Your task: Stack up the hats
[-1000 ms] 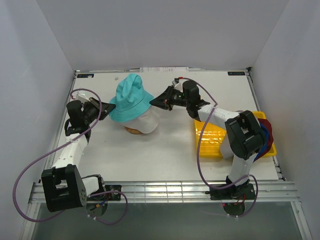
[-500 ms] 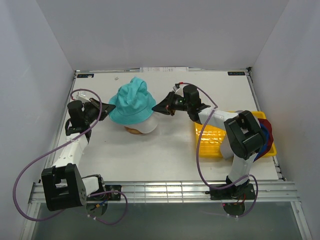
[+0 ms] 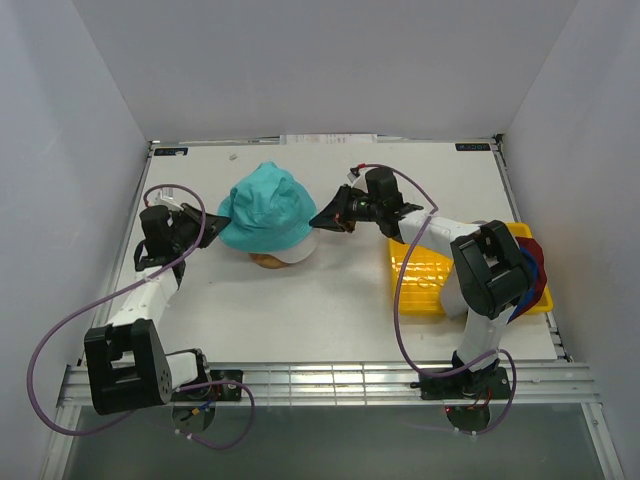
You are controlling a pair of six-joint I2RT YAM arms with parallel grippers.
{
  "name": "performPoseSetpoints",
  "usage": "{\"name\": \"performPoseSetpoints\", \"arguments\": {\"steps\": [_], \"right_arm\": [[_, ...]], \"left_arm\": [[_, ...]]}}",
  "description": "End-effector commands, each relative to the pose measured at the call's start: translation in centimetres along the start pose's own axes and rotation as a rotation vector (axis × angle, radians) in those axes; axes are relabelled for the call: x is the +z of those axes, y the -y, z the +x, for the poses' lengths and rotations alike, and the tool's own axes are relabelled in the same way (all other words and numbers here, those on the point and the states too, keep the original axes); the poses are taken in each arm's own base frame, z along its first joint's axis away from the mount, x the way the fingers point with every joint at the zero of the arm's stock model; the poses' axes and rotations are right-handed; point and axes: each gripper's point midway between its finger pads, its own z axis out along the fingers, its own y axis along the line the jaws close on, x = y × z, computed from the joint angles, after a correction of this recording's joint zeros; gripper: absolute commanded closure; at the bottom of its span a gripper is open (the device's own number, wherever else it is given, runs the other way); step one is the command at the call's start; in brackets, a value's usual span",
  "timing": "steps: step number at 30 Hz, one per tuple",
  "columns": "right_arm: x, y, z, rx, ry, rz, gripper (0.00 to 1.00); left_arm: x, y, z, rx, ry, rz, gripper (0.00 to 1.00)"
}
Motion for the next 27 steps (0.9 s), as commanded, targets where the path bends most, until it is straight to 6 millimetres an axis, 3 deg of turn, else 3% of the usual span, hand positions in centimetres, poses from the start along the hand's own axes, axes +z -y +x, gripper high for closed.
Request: {"name": "performPoseSetpoints", "arguments": {"steps": [1,17,21,23,25,27], "right_arm": [[-0.3,-0.3,-1.2,-0.069,0.024,0.021,0.92],[0.6,3.9,-0.8,-0.071,-0.007,0.149,0.92],[0.8,4.5,-0.7,-0.073,-0.016,0.168,0.92],[0.8,4.4,-0.8,-0.077,-0.018,0.17,0.92],[0.9,3.7,-1.3,-0.091,-0.017,0.16,0.92],[1.0,2.9,-1.7,-0.1,-0.018,0.149,0.92]], "left_arm": [[0.2,-2.0,-0.3,0.004,0.03,-0.075,0.9],[1.0,-5.1,0.6,-0.005,0.01,-0.17,0.88],[1.0,-5.1,0.7,0.003,0.004,-0.169,0.76],[0.7,-4.5,0.3,0.014,0.019,-0.156,0.63],[0.5,-3.9,-0.3,0.025,0.033,-0.151,0.52],[0.3,-3.5,-0.6,0.034,0.034,-0.154,0.48]]}}
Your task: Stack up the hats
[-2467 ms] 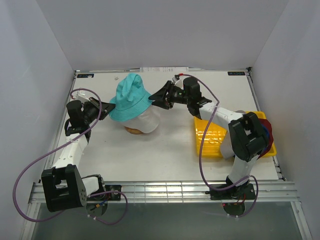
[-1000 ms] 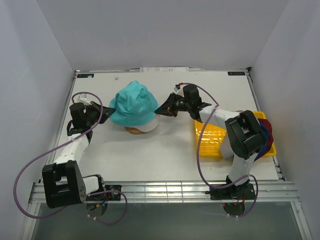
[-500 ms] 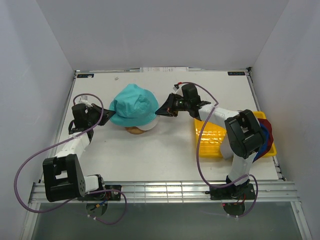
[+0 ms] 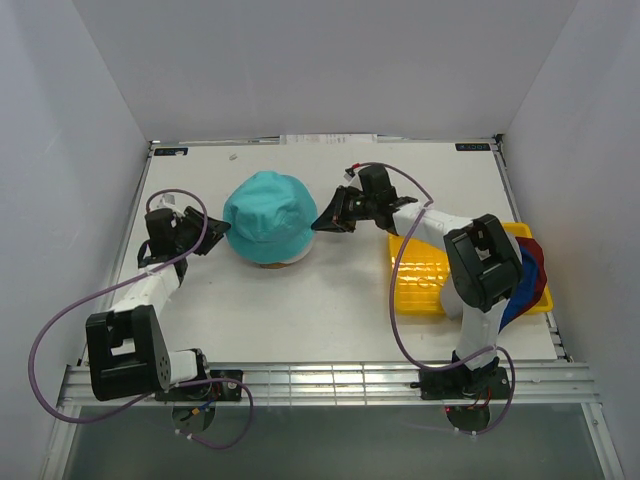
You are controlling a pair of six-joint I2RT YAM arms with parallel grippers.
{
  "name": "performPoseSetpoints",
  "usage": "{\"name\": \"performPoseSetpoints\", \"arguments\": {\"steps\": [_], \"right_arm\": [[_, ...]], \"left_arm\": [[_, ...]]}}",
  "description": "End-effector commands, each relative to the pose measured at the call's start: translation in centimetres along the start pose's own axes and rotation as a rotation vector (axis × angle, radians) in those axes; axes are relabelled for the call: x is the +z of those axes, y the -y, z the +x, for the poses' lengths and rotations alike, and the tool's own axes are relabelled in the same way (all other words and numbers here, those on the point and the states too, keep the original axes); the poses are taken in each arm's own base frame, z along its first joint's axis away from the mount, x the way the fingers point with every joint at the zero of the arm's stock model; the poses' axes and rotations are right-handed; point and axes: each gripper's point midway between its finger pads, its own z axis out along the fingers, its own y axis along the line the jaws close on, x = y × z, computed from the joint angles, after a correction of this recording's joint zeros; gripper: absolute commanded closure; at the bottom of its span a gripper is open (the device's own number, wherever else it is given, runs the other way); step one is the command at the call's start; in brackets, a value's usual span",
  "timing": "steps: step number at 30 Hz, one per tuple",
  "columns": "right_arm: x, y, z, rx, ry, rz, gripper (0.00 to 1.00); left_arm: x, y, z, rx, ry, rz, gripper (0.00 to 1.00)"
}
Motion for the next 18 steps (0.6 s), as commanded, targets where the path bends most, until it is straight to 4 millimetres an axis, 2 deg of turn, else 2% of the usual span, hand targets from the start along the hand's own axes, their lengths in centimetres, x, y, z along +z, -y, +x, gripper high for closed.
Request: {"name": "performPoseSetpoints", "arguments": {"steps": [1,7,13,18], "right_arm": [[0.0,-0.1,-1.5,-0.03,0.015,0.026,0.92],[-0.1,-2.0,-2.7,-0.064,0.024,-0.002,0.92],[0.2,-1.8,-3.2,-0.056,-0.005,0.025,0.92],[0.9,-2.4,-5.1,-0.078,-0.016,0.023,0.92]], "left_arm": [[-0.9,1.1,-1.8,0.04,0.055,-0.008,0.44],[-1.8,2.9,-3.3,0.059,0.094,0.016,0.41],[-2.0,3.7,-4.2,0.062,0.103,0.013,0.35],[-1.5,4.3,-4.8,0.064,0.09,0.021,0.34]]}}
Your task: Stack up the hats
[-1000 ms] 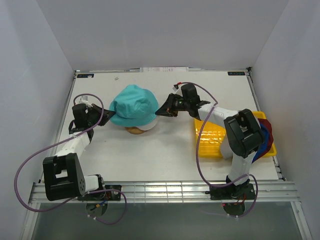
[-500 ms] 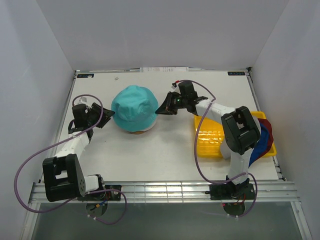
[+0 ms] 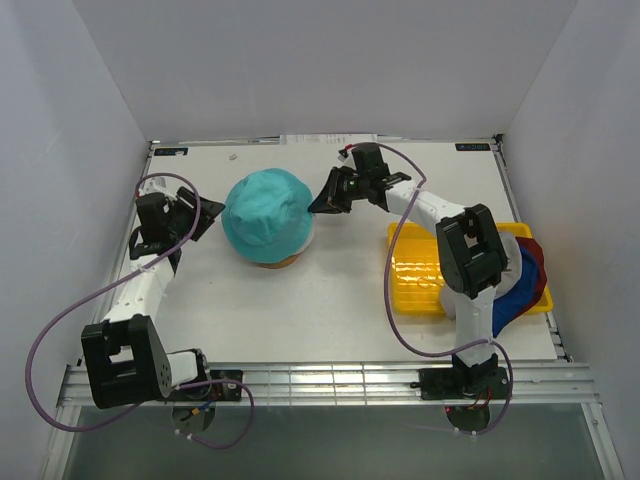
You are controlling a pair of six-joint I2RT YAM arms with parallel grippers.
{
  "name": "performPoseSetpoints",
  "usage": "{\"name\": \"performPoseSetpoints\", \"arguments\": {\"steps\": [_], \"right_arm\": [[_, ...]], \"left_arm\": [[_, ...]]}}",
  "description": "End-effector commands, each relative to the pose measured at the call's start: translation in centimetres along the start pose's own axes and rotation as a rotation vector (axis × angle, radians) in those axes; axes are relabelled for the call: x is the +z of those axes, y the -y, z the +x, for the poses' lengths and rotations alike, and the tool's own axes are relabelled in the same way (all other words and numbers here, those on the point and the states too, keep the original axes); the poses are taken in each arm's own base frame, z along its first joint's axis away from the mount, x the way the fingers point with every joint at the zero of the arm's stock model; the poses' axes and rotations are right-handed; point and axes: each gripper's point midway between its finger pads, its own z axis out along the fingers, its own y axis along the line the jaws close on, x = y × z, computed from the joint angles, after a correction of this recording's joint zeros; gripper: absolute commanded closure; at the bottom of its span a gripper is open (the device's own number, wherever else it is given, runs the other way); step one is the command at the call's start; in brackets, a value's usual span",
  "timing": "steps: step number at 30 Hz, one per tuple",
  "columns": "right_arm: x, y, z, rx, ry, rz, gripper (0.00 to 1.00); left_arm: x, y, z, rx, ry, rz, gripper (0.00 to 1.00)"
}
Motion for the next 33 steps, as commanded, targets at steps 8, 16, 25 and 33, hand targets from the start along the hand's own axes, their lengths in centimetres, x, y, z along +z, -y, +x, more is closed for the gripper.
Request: {"name": "performPoseSetpoints", "arguments": {"steps": [8,16,25,33], "right_arm": [[1.3,-0.3,-3.7,-0.029,-0.034,-0.011,0.92],[1.8,-0.5,-5.0,-0.036,-0.044,-0.038,0.92],[2.1,-0.5,-5.3,-0.036,-0.048,-0.047,0.92],[2.2,-0.5,-5.2,-0.033,-0.056,-0.053,0.92]], "left_arm": [[0.6,0.6,-1.2,0.0,-0.011,0.013,0.35],[0.9,0.5,-1.0,-0.02,-0.018,0.052,0.35],[1.6,0.1,0.5,-0.08,-0.066,0.098,0.37],[1.8,-0.3,1.3,-0.113,-0.075,0.105,0.39]]}}
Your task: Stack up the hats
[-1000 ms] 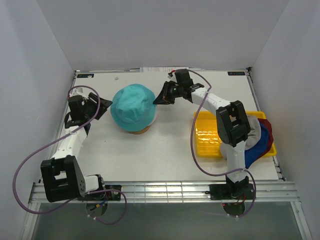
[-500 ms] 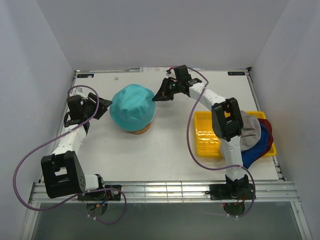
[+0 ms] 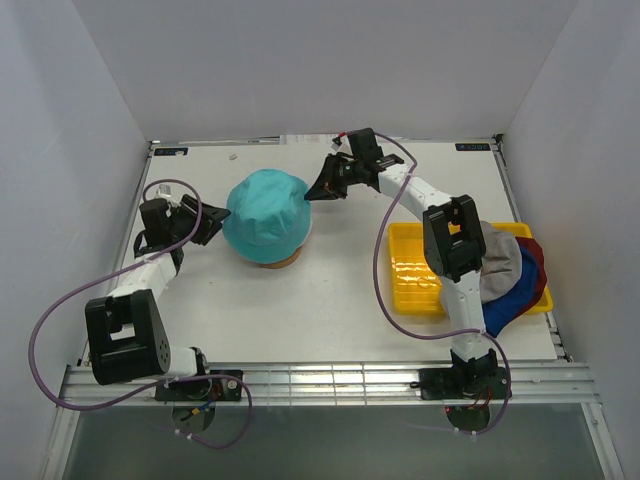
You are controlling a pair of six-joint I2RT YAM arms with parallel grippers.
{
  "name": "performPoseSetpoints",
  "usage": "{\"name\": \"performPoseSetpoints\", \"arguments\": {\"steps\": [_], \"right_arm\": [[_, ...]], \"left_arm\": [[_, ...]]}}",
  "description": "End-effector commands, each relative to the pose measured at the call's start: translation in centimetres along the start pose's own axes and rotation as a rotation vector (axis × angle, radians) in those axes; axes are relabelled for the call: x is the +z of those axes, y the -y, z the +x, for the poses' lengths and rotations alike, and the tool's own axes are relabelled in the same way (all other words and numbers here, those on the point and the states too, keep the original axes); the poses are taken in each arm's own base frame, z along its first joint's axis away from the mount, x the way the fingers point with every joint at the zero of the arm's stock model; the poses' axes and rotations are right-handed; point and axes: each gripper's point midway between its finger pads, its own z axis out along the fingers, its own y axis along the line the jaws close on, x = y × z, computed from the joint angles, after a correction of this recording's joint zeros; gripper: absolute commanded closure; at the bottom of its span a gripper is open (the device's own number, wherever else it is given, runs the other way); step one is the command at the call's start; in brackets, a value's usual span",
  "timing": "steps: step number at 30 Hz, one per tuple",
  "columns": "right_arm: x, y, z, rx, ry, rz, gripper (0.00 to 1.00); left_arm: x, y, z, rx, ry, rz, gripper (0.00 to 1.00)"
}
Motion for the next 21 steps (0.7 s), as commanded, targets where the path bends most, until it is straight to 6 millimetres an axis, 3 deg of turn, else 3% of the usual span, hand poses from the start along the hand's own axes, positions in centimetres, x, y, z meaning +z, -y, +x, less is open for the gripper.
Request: {"name": "performPoseSetpoints", "arguments": {"steps": [1,9,18,21], "right_arm": [[-0.2,-0.6,-1.0,-0.021,0.015,-0.02,0.92],[-0.2,-0.2,-0.7,-0.018,0.013,-0.016,0.92],[-0.3,0.2,-0.3,-0.017,0.011,-0.007,0.92],[-0.3,0.5,-0.2,-0.016,0.012,0.003,0.92]], "left_arm": [[-0.3,1.1,-0.7,0.007,0.027,0.048,0.41],[-0.2,1.1,-0.8,-0.009,0.039,0.052,0.58],[0.0,0.8,-0.6,-0.034,0.035,0.048,0.99],[0.0,0.2,-0.6,-0.042,0.044,0.024,1.0]]}}
